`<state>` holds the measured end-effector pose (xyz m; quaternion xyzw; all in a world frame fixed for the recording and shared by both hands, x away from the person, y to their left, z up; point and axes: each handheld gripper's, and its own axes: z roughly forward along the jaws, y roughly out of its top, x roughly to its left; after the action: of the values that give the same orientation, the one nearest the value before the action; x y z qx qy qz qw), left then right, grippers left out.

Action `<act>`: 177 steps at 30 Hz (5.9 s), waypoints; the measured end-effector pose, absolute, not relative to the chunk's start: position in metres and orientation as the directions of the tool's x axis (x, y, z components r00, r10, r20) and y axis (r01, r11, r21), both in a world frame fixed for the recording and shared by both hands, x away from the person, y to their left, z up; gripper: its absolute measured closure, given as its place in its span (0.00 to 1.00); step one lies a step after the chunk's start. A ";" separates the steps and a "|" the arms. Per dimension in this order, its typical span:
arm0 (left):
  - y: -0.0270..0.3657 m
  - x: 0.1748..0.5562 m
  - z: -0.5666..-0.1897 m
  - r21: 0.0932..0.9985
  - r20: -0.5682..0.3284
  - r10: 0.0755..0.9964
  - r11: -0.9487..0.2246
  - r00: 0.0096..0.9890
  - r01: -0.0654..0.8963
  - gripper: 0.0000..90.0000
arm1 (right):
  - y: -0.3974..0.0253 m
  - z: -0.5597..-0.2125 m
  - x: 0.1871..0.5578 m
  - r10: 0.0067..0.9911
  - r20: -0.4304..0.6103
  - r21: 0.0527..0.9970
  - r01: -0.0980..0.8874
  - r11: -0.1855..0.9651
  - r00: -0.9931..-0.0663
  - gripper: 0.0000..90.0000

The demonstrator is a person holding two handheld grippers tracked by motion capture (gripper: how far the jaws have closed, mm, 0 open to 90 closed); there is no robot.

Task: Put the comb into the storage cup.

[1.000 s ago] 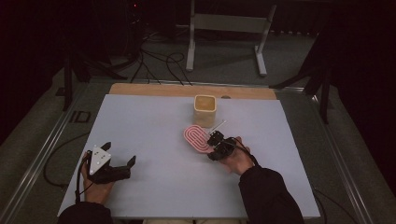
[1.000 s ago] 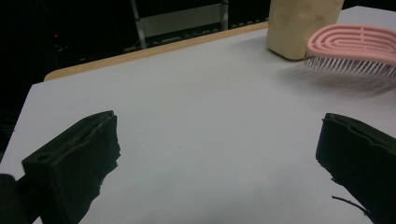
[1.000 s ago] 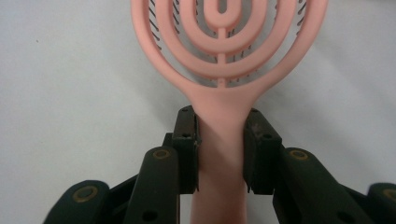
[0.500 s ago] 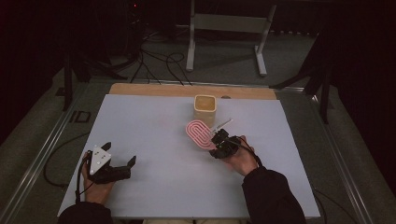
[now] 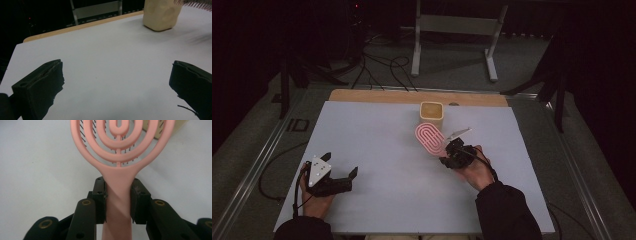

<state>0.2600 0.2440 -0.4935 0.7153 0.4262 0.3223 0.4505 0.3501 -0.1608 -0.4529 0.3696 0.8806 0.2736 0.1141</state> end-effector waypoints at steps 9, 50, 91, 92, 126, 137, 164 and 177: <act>0.244 0.260 -0.494 0.919 0.078 0.900 -0.232 0.429 0.320 0.00 | -0.169 -0.449 0.346 0.712 -0.003 0.612 0.562 0.557 -0.702 0.78; 0.241 0.261 -0.495 0.914 0.083 0.899 -0.241 0.429 0.327 0.00 | -0.180 -0.442 0.330 0.689 0.010 0.771 0.444 0.456 -0.725 0.78; 0.212 0.280 -0.460 0.915 0.000 0.834 -0.223 0.551 0.336 0.00 | -0.176 -0.449 0.323 0.678 0.018 0.793 0.424 0.438 -0.735 0.78; 0.209 0.282 -0.459 0.913 0.001 0.830 -0.229 0.558 0.339 0.00 | -0.176 -0.449 0.323 0.678 0.018 0.793 0.424 0.438 -0.735 0.78; 0.155 0.307 -0.450 0.910 -0.038 0.762 -0.241 0.646 0.338 0.00 | -0.170 -0.447 0.320 0.669 0.009 0.794 0.412 0.446 -0.743 0.78; 0.137 0.316 -0.448 0.906 -0.059 0.737 -0.244 0.673 0.346 0.00 | -0.168 -0.448 0.320 0.663 0.003 0.793 0.406 0.454 -0.748 0.78; 0.101 0.325 -0.445 0.909 -0.106 0.684 -0.227 0.722 0.349 0.00 | -0.161 -0.448 0.316 0.656 0.007 0.798 0.400 0.451 -0.755 0.78; 0.079 0.329 -0.440 0.908 -0.131 0.647 -0.225 0.751 0.352 0.00 | -0.159 -0.448 0.316 0.655 0.008 0.801 0.397 0.448 -0.756 0.78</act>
<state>0.3288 0.0785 -0.4400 0.7702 0.3244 0.1386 0.5314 0.3165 -0.1593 -0.4484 0.3142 0.8370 0.4211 0.1530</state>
